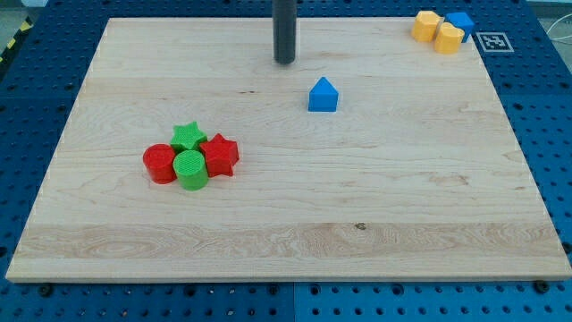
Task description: Slide the blue triangle towards the right
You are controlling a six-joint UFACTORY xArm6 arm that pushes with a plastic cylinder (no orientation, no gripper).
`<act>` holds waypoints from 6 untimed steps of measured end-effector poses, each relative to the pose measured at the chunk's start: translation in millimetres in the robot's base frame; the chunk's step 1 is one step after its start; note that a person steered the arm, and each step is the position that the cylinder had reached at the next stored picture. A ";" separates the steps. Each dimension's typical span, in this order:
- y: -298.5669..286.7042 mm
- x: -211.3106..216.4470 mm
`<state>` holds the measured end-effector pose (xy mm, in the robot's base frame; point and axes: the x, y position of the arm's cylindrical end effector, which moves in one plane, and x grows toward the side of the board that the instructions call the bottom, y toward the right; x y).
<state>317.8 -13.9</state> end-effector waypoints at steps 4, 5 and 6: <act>61.7 85.6; 79.3 99.1; 88.7 96.7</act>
